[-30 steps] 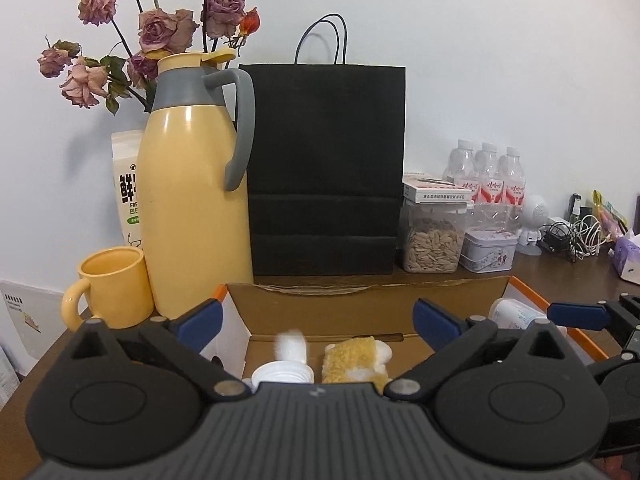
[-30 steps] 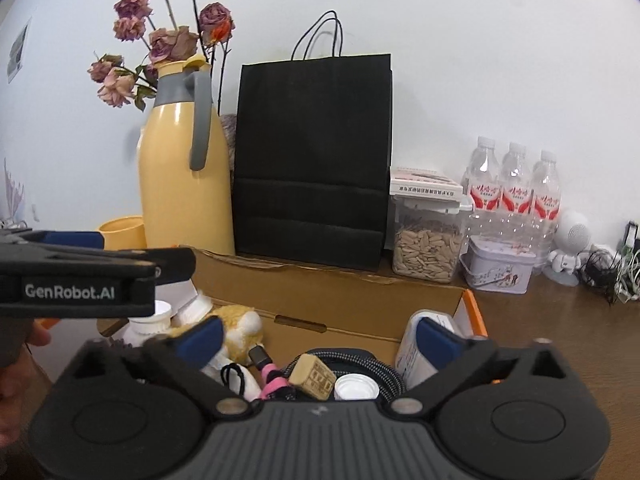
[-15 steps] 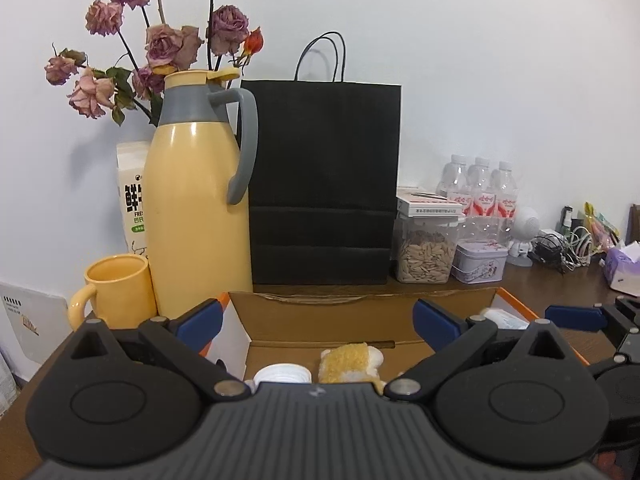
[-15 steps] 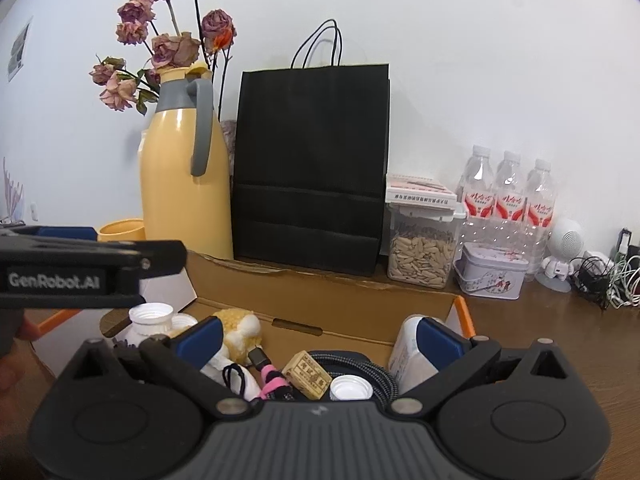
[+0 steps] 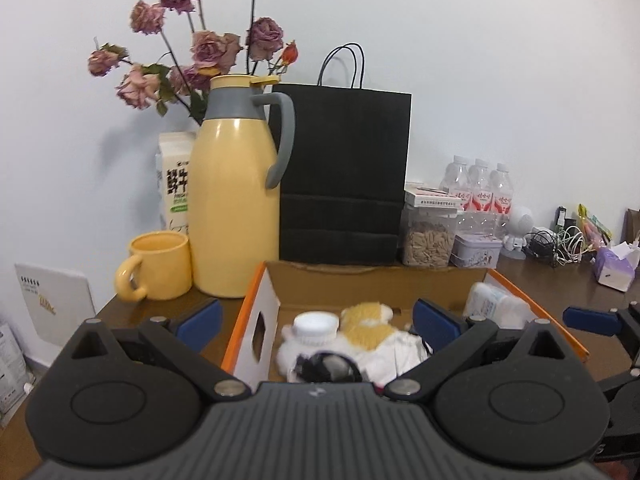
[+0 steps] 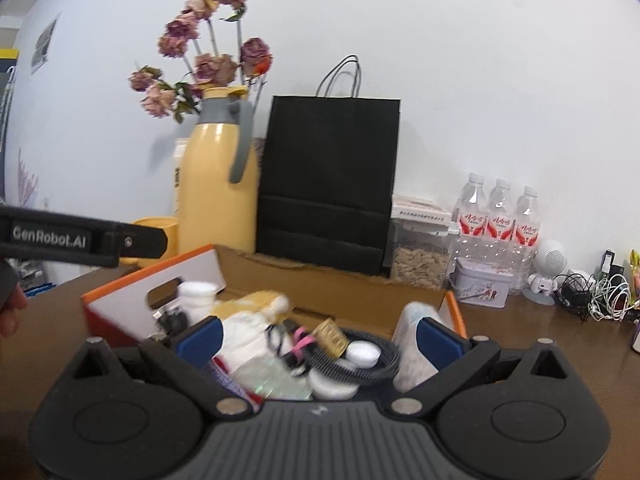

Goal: Organize objects
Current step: 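Lift both tools out of the box back over the table, then grasp the purple burlap bag with the right gripper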

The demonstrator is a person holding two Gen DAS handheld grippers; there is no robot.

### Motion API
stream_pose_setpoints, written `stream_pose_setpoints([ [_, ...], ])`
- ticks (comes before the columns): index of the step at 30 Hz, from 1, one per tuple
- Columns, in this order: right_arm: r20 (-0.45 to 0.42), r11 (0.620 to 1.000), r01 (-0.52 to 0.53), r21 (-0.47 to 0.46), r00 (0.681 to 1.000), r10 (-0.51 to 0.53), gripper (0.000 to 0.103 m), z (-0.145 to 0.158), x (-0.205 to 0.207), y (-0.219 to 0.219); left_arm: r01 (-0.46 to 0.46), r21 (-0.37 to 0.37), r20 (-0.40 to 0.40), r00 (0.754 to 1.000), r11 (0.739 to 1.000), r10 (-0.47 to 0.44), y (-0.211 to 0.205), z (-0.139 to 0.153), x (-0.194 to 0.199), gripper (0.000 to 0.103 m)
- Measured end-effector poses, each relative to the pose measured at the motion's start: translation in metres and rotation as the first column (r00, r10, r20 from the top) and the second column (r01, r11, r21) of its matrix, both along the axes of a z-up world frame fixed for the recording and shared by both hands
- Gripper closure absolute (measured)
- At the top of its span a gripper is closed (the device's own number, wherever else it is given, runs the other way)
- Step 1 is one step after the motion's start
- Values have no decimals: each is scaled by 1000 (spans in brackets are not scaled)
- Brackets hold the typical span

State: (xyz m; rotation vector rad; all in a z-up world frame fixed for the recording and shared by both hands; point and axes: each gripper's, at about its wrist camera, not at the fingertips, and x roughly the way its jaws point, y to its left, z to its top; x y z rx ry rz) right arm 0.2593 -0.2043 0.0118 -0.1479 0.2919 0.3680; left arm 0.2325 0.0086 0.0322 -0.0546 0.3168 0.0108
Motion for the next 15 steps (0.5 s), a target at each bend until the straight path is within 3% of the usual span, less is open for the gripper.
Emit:
stream_pose_setpoints([
  [7, -48, 999, -29, -16, 998, 28, 0, -12, -32, 5, -16, -15, -45, 999, 1000, 16, 17, -14, -35, 0],
  [15, -88, 998, -53, -33, 995, 50, 0, -23, -59, 10, -8, 17, -115, 993, 1000, 10, 33, -39, -59, 0],
])
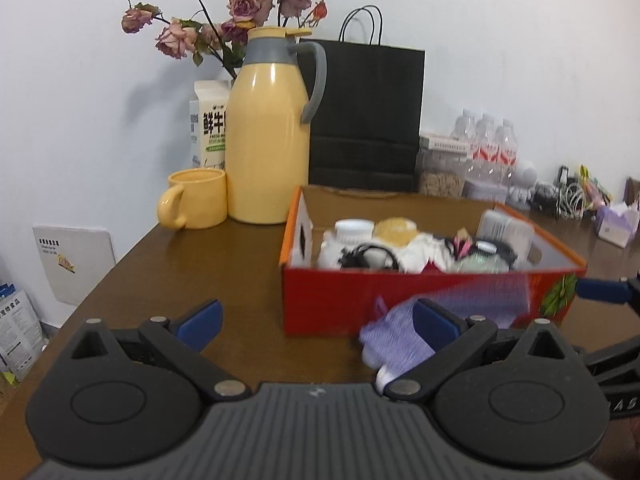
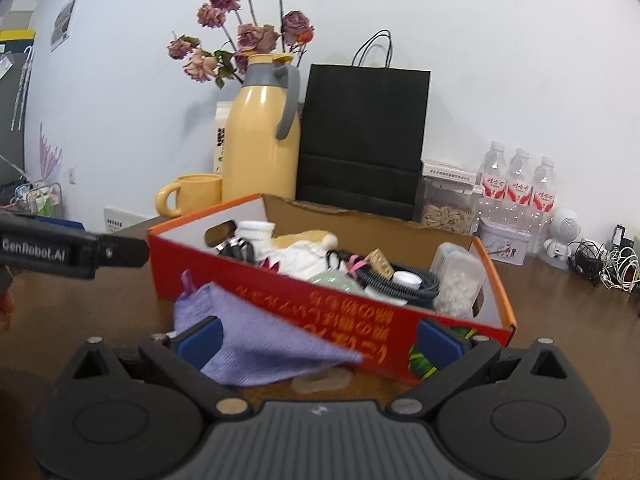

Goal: Organize objects
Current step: 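Grasp the purple burlap bag with the right gripper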

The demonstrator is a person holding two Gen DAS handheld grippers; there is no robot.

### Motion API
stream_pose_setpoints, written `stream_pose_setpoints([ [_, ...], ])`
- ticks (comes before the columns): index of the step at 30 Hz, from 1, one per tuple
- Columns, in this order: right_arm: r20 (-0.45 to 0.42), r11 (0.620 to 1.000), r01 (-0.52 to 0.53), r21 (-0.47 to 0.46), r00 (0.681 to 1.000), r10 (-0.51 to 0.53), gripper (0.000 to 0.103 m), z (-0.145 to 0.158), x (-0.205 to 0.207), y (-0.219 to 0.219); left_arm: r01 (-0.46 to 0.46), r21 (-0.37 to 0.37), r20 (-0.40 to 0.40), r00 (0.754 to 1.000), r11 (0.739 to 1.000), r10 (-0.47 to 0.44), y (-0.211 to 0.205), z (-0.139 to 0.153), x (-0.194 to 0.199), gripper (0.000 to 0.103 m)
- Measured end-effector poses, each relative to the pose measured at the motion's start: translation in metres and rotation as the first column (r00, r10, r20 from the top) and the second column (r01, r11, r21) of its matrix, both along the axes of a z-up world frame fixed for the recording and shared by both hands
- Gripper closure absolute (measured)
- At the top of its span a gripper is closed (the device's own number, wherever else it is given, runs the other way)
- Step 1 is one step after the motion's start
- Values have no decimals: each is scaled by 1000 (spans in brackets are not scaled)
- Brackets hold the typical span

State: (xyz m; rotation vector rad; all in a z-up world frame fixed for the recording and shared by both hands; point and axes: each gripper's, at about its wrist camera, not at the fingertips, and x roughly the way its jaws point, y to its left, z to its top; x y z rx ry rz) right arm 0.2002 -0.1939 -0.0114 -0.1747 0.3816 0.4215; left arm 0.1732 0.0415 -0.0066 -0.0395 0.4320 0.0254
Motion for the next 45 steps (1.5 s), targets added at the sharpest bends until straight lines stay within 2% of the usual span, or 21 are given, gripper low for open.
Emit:
stream_pose_setpoints([
  [10, -38, 998, -41, -43, 999, 39, 0, -9, -12, 17, 7, 3, -37, 999, 1000, -7, 12, -13, -10, 0],
  [24, -141, 993, -87, -75, 987, 76, 0, -21, 21, 53, -1, -75, -65, 998, 997, -3, 29, -23, -3, 0],
  [28, -182, 993, -88, -79, 981, 73, 9, -25, 36, 61, -2, -88, -62, 998, 996, -3, 31, -24, -4, 0],
  [34, -230, 994, -113, -11, 967, 108, 18, -28, 43, 58, 3, -109, -61, 998, 994, -9, 33, -25, -3, 0],
  [38, -284, 993, -97, 71, 952, 113, 23, -29, 51, 46, 2, -121, -57, 998, 993, -9, 35, -25, -4, 0],
  [45, -294, 988, -78, 131, 949, 114, 29, -29, 52, 36, 2, -126, -55, 998, 992, -9, 36, -25, -4, 0],
])
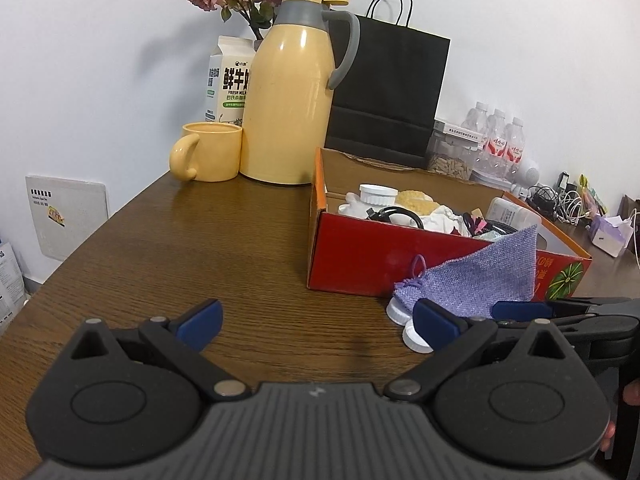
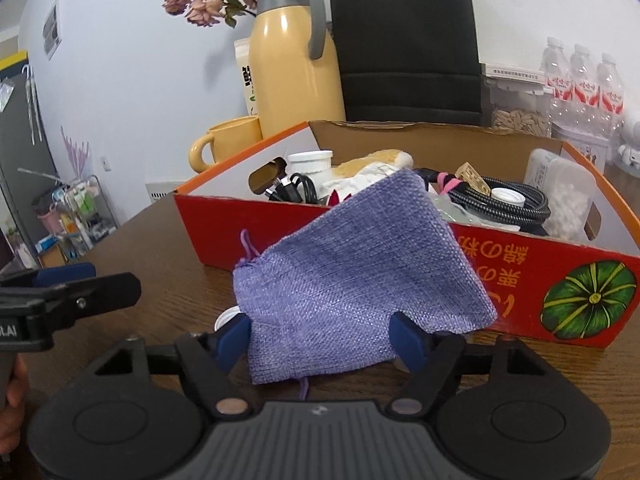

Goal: Organize objects
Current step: 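Grasp the purple burlap bag with the right gripper, then grasp a white bottle cap with the left gripper while the right lifts the bag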

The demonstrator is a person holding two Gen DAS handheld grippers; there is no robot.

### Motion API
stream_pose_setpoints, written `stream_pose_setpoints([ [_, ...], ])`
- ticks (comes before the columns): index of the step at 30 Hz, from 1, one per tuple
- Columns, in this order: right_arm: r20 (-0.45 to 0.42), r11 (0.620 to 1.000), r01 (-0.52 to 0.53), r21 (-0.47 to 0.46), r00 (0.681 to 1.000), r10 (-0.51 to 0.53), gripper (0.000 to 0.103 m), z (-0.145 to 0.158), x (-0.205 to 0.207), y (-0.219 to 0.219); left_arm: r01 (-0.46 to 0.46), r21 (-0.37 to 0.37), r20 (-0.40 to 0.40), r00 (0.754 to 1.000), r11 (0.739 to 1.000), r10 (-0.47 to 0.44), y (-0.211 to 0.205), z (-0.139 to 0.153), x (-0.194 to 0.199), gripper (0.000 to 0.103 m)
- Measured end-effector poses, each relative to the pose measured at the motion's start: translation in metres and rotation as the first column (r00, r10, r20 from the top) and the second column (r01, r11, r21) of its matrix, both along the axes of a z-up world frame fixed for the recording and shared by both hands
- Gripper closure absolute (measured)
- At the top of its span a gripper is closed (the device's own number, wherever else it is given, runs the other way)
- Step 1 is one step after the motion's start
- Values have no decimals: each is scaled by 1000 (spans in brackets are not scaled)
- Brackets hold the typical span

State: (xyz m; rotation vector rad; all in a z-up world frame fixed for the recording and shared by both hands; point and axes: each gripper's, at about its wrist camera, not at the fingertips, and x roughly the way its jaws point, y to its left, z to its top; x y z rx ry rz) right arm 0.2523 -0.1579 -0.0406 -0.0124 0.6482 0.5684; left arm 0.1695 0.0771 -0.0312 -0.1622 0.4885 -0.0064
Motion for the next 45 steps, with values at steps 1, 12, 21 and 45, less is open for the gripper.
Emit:
stream_pose_setpoints([
  [1, -3, 1000, 3, 7, 1000, -3, 29, 0, 0, -1, -1, 1, 0, 1000, 1000, 1, 0, 0, 0, 0],
  [12, 24, 997, 21, -69, 1000, -20, 44, 0, -5, 7, -2, 4, -2, 1000, 1000, 2, -1, 0, 1, 0],
  [21, 64, 991, 3, -135, 998, 6, 73, 1, -11, 16, 0, 4, -8, 1000, 1000, 0, -2, -2, 2, 0],
  [45, 346, 987, 19, -158, 937, 37, 93, 18, -72, 10, 7, 31, -42, 999, 999, -6, -8, -8, 9, 0],
])
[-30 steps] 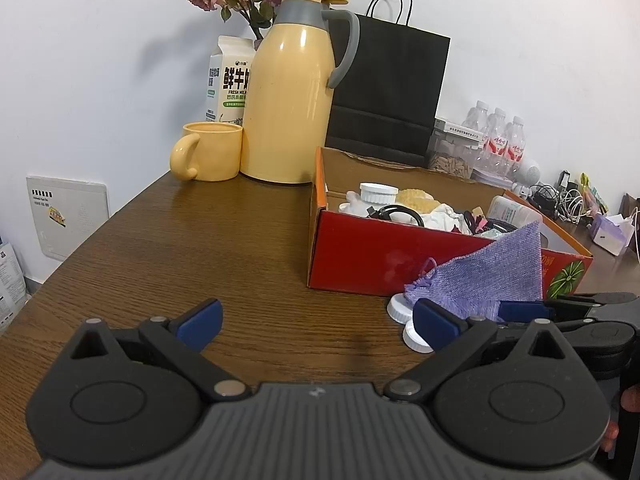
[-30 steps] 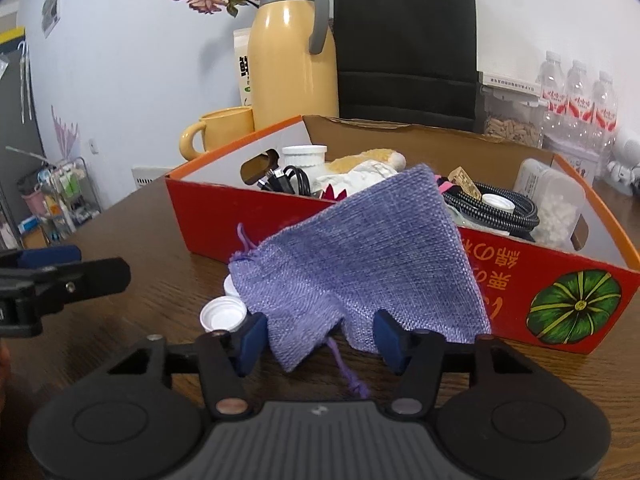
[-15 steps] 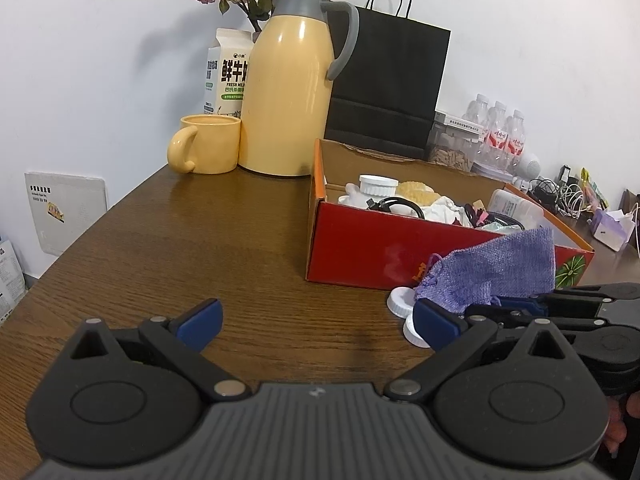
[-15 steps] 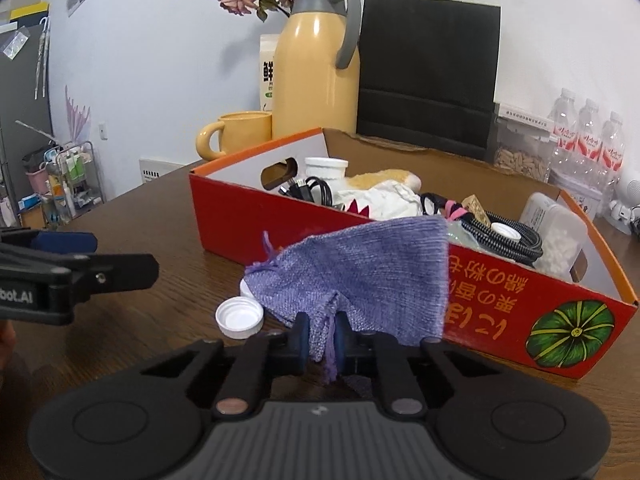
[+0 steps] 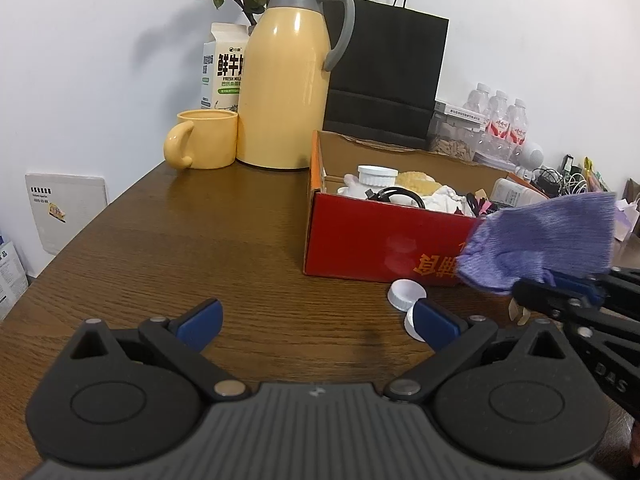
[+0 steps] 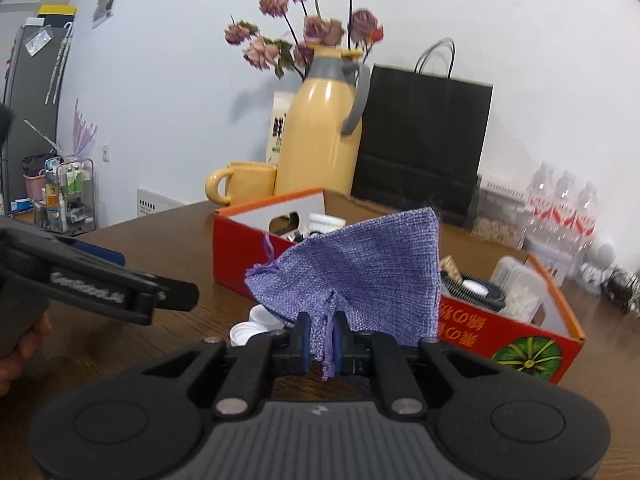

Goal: Organize objects
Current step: 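Grasp a white bottle cap with the left gripper while the right lifts the bag, then carry the bag and cap into the box and open both grippers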

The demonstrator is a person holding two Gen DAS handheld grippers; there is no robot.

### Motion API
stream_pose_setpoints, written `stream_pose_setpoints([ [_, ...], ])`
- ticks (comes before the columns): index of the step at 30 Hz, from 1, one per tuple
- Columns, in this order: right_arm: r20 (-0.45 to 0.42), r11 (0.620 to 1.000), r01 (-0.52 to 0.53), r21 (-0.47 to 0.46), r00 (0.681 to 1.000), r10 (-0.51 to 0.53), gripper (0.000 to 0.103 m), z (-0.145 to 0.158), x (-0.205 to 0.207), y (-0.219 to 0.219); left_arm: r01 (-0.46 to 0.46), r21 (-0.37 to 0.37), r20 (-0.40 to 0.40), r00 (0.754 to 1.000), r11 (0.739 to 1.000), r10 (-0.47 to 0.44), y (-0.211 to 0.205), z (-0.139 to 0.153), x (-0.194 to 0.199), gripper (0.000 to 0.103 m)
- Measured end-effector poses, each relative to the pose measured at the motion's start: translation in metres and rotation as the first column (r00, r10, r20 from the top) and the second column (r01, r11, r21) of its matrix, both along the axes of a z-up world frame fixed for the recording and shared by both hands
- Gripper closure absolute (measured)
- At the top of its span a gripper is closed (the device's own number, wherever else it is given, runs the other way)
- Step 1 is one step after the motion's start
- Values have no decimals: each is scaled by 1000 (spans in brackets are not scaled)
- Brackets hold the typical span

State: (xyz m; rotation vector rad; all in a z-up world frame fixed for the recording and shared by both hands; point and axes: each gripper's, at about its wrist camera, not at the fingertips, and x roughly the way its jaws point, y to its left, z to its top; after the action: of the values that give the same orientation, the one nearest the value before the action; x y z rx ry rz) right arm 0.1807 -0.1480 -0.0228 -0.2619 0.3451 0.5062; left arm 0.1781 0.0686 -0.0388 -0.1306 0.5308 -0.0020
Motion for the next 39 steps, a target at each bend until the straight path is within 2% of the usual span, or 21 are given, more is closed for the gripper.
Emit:
stream_pose_setpoints([
  [8, 57, 999, 34, 13, 998, -35, 93, 5, -20, -23, 34, 18, -20, 999, 999, -34, -18, 1, 6, 0],
  [15, 56, 993, 109, 42, 992, -111, 93, 7, -15, -51, 79, 73, -60, 995, 994, -74, -55, -3, 22, 1],
  [20, 55, 989, 134, 58, 989, -137, 93, 7, -10, -63, 91, 73, -92, 992, 993, -84, -68, -7, 32, 22],
  [24, 53, 988, 135, 70, 989, -139, 93, 7, -7, -67, 104, 80, -104, 990, 991, -96, -76, -8, 34, 32],
  [26, 54, 988, 134, 73, 989, -138, 93, 7, -8, -67, 108, 82, -112, 989, 991, -98, -79, -9, 35, 46],
  [28, 57, 989, 130, 76, 989, -135, 93, 6, -8, -68, 105, 91, -109, 989, 990, -95, -81, -9, 34, 54],
  [30, 58, 989, 129, 79, 989, -134, 93, 6, -9, -68, 106, 97, -110, 989, 990, -95, -83, -9, 33, 56],
  [32, 57, 989, 127, 80, 990, -131, 93, 6, -9, -68, 105, 101, -108, 990, 989, -94, -83, -9, 32, 71],
  [33, 57, 989, 126, 81, 990, -130, 93, 6, -9, -69, 103, 103, -108, 990, 989, -92, -84, -9, 32, 73],
  [39, 57, 989, 122, 83, 990, -127, 93, 6, -11, -69, 110, 91, -78, 992, 990, -103, -85, -4, 27, 73],
])
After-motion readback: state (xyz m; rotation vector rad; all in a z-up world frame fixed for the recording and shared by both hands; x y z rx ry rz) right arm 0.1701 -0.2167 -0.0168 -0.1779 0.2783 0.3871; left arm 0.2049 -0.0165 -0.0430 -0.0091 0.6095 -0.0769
